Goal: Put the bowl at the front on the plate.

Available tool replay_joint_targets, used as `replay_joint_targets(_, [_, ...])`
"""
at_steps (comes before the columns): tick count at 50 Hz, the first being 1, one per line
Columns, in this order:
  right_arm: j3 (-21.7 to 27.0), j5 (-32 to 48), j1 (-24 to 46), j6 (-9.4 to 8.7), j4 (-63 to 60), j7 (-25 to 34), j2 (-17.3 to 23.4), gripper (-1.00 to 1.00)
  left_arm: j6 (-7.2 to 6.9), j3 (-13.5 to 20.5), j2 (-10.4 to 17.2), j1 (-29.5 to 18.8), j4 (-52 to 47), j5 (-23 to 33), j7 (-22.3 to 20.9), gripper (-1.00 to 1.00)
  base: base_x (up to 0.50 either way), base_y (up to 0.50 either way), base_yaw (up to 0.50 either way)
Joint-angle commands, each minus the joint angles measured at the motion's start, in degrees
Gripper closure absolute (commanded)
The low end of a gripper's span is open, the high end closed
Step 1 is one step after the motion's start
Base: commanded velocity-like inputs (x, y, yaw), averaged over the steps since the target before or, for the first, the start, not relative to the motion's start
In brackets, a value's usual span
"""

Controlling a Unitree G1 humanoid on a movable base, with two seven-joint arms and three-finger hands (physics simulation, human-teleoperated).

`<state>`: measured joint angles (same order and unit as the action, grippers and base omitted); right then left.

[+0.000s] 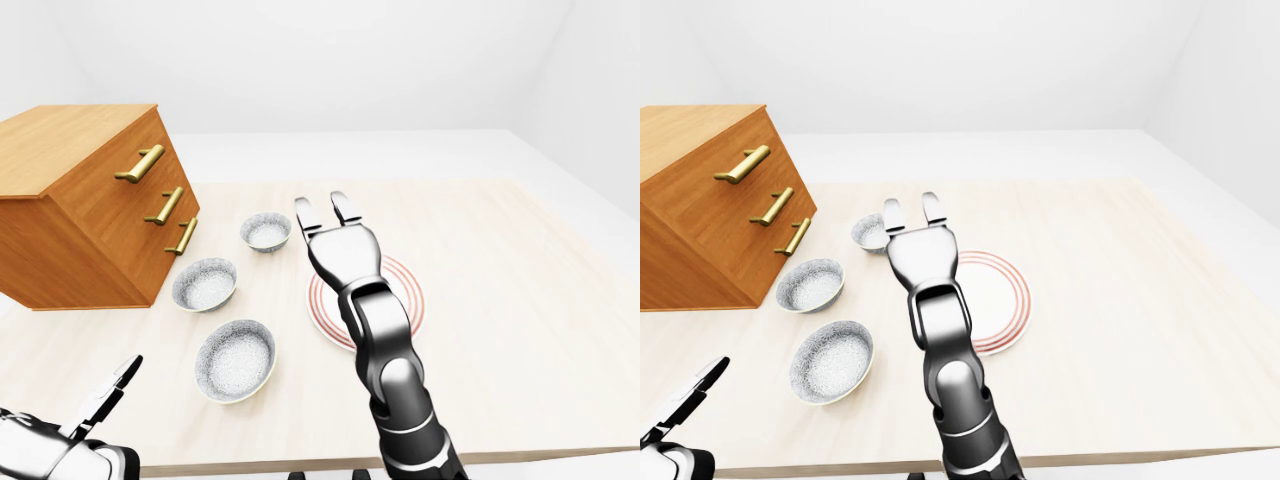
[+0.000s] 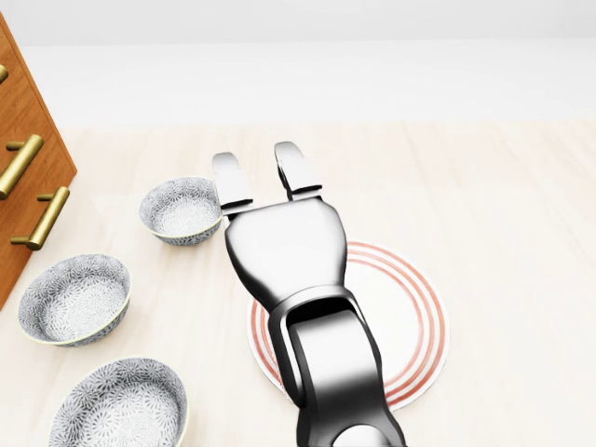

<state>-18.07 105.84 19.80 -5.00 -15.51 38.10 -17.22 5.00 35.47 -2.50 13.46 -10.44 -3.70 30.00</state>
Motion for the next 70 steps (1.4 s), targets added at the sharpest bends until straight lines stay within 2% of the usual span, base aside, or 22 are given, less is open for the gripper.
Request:
replay_joint_targets(1, [-4.0,0.5,-4.7,0.00,0.4,-2.8,-1.5,-1.00,0.00,0.3,-0.3,-0.2,-0.3,-1.6,0.0,-1.00,0.00,0.00,0.00])
replay_joint_targets(12, [-8.9,0.0,-9.1,0.00,-0.4,-4.8,-2.1,-1.00,0.00,0.3,-0.4,0.3,-1.6,-1.8,0.0,-1.00,0.00,0.00,0.00])
replay_joint_targets(26, [-14.9,3.9,-13.4,0.00,-4.3,-1.6,-2.3,-1.00,0.00,0.6,-0.6,0.1,-1.5,-1.6,0.0,-1.00,0.00,0.00,0.00])
replay_joint_targets(36, [-20.1,5.7,-17.0,0.00,-5.9,1.7,-0.1,-1.00,0.00,0.5,-0.5,0.1,-1.4,-1.4,0.0,-1.00,0.00,0.00,0.00])
replay_joint_targets(38, [-20.7,3.5,-18.0,0.00,-5.3,-0.6,-0.1,-1.00,0.00,0.4,-0.3,0.0,-1.3,-1.4,0.0,-1.00,0.00,0.00,0.00])
replay_joint_targets(50, [-24.7,-4.0,-20.7,0.00,-5.4,-5.4,3.3,-1.00,0.00,0.3,-0.3,0.0,-0.8,-1.4,0.0,-1.00,0.00,0.00,0.00])
replay_joint_targets(60, [-28.7,-1.0,-22.7,0.00,-7.5,-4.6,3.8,-1.00,0.00,0.3,-0.3,0.2,-0.7,-1.2,0.0,-1.00,0.00,0.00,0.00])
replay_joint_targets(65, [-28.4,-0.5,-22.6,0.00,-7.6,-4.5,4.2,-1.00,0.00,0.1,-0.2,-0.1,-0.1,-0.9,0.0,-1.00,0.00,0.00,0.00])
replay_joint_targets(70, [-26.1,-1.5,-22.5,0.00,-7.2,-6.0,5.4,-1.00,0.00,0.1,-0.1,-0.1,0.0,-1.0,0.0,-1.00,0.00,0.00,0.00])
